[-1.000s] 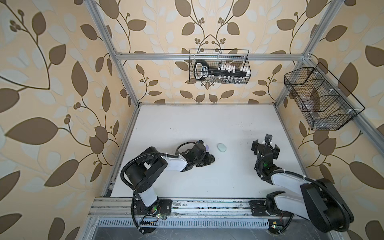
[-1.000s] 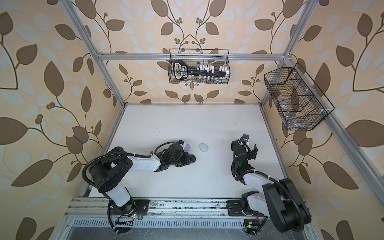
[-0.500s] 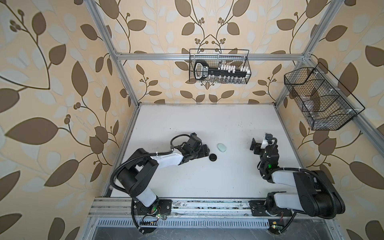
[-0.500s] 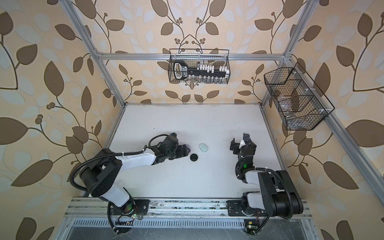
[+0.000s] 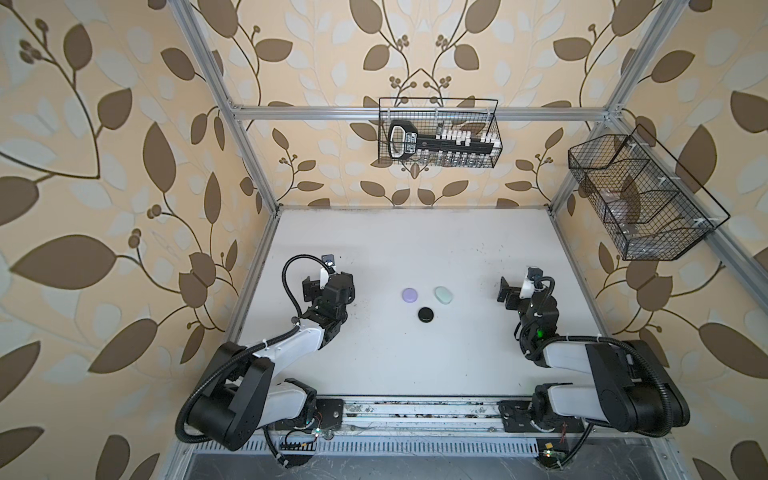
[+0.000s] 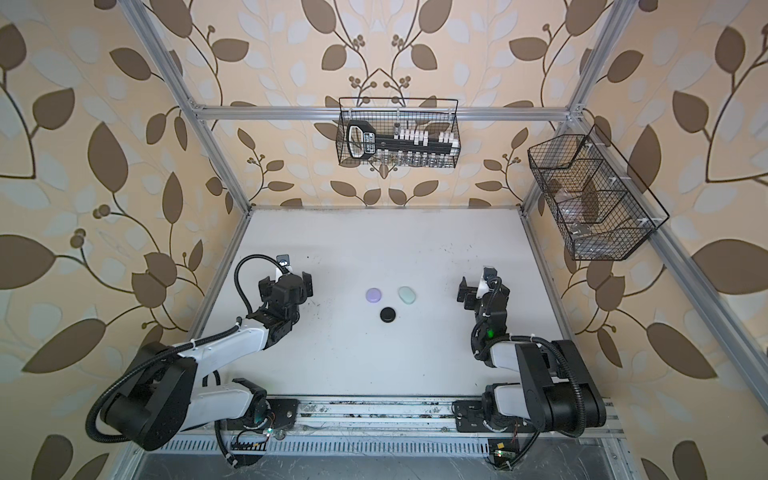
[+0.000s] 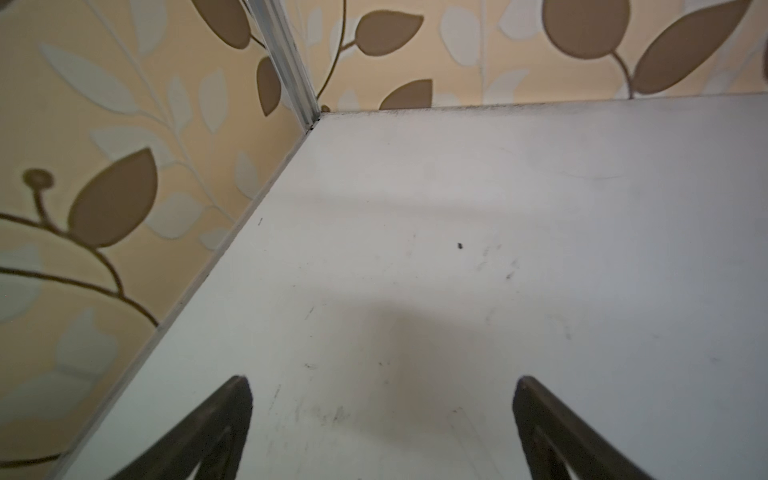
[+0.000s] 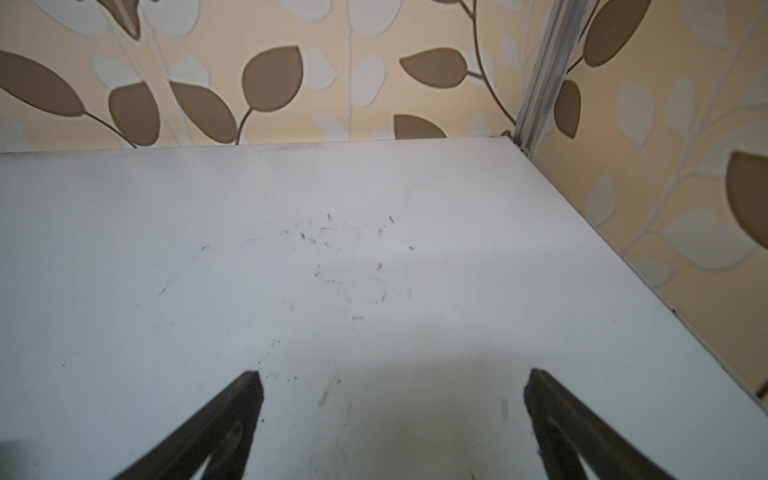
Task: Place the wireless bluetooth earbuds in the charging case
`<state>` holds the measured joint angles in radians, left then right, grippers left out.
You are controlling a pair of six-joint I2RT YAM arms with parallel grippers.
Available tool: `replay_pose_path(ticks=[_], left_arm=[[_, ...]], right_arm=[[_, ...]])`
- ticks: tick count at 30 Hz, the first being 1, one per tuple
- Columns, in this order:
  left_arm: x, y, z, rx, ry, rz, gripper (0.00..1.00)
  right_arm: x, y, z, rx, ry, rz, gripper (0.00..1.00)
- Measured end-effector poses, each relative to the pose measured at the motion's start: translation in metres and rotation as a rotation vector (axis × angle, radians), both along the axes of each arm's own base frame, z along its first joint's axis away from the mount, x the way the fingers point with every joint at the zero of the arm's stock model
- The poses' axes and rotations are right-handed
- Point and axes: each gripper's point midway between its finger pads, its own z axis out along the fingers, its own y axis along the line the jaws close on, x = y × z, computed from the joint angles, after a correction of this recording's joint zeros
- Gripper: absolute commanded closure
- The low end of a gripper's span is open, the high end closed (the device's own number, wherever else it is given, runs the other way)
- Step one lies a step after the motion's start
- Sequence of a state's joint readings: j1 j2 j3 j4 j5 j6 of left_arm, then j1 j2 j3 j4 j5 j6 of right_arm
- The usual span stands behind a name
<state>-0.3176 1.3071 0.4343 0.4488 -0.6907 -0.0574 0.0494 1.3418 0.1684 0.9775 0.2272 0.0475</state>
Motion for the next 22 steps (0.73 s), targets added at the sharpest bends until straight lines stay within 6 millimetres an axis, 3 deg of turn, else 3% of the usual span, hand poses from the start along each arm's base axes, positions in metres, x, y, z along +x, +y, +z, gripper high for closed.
replay_pose_path(ticks=[6, 11, 22], left_arm=[[0.006, 0.038, -0.057, 0.018, 0.110, 0.040, 0.01], [0.008, 0.069, -0.052, -0.102, 0.019, 0.079, 0.01], [0.014, 0.054, -0.055, -0.166, 0.018, 0.000, 0.01]], right_arm=[[0.000, 0.000, 0.000, 0.000, 0.000, 0.000, 0.00], [0.000, 0.000, 0.000, 0.000, -0.001, 0.000, 0.00], [0.000, 0.000, 0.000, 0.000, -0.001, 0.000, 0.00]])
